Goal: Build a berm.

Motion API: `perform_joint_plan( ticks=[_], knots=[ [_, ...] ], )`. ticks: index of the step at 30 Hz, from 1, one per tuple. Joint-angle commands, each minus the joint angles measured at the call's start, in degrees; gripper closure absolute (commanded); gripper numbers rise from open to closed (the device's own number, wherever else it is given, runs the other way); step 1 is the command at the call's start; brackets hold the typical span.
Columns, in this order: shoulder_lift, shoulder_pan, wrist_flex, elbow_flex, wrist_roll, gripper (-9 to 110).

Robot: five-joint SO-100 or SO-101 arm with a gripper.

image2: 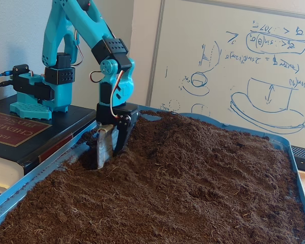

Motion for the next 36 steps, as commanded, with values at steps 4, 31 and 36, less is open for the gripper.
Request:
perform_joint_plan(
  ticks=[4, 31, 36],
  knots=[
    [4.22, -0.26, -2.81, -9.05, 2.9, 101],
    [-9.84, -1.93, -2.9, -19.42, 3.43, 101],
    [-9.32, -1.93, -3.16, -20.39, 3.52, 101]
  ],
)
